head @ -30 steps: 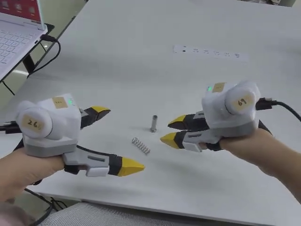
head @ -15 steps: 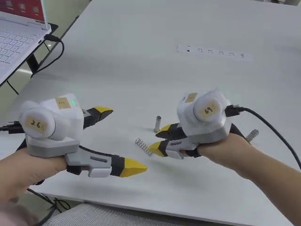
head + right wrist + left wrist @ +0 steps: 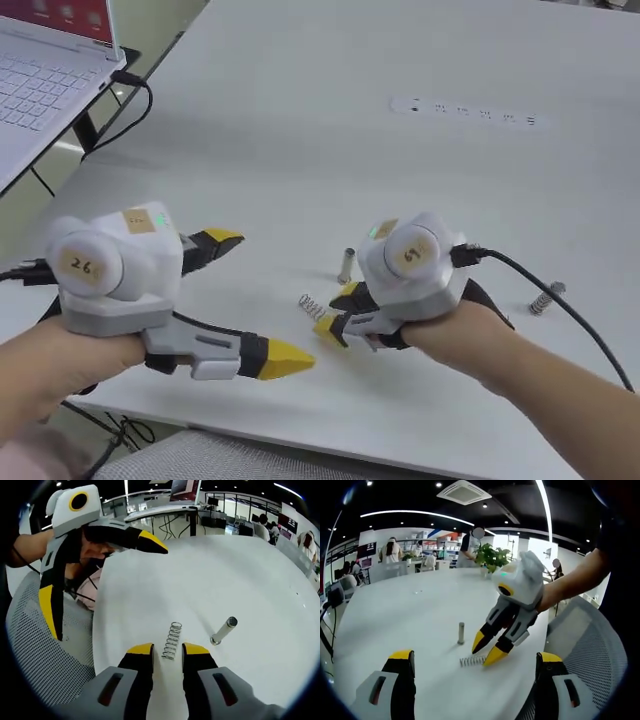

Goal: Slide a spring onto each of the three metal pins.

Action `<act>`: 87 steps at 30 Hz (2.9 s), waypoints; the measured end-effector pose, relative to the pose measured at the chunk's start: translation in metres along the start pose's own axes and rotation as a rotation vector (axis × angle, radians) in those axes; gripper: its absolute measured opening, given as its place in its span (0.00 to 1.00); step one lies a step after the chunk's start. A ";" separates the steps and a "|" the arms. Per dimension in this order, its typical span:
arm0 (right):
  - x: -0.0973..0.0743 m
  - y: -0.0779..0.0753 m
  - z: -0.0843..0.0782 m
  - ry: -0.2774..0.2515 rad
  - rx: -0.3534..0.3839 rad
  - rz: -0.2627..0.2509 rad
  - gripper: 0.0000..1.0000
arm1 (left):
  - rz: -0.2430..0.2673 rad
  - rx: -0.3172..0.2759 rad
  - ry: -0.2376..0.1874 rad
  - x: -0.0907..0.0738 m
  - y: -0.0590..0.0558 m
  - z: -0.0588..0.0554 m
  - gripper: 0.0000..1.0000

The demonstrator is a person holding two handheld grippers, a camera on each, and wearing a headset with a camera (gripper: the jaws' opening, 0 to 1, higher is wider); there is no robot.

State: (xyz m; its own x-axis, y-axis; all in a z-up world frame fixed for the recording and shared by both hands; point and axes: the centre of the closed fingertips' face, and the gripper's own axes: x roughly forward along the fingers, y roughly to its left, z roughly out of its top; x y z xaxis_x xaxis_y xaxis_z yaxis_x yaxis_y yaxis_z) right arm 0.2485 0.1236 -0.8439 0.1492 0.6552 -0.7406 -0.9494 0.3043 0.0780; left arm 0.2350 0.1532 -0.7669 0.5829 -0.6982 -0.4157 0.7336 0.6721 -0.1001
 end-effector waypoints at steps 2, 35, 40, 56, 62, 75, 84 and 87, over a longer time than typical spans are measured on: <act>0.002 -0.002 0.001 0.000 0.005 -0.010 0.19 | 0.002 -0.003 -0.002 -0.001 0.001 0.000 0.98; -0.038 -0.004 -0.012 -0.008 -0.068 -0.025 0.07 | -0.045 0.016 0.010 0.008 -0.012 0.003 0.96; -0.054 -0.005 -0.011 -0.021 -0.088 -0.032 0.07 | -0.089 0.014 0.023 0.015 -0.021 0.001 0.91; -0.076 0.010 -0.015 -0.026 -0.191 -0.010 0.07 | -0.242 0.013 0.056 0.036 -0.051 0.002 0.52; -0.079 0.017 -0.011 -0.033 -0.287 0.020 0.07 | -0.271 0.017 0.046 0.038 -0.054 0.006 0.40; -0.086 0.018 -0.004 -0.059 -0.375 0.037 0.07 | -0.332 0.057 0.041 0.050 -0.061 0.011 0.23; -0.092 0.016 -0.005 -0.082 -0.378 0.050 0.07 | -0.361 0.063 0.002 0.055 -0.067 0.019 0.12; -0.093 0.016 -0.005 -0.086 -0.383 0.055 0.07 | -0.366 0.072 -0.005 0.056 -0.068 0.021 0.09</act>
State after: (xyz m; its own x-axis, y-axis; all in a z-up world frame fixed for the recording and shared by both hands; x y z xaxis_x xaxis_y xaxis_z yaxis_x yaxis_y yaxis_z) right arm 0.2180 0.0640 -0.7775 0.1022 0.7240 -0.6821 -0.9886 -0.0021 -0.1503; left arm 0.2251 0.0629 -0.7645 0.2788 -0.8904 -0.3598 0.9165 0.3587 -0.1773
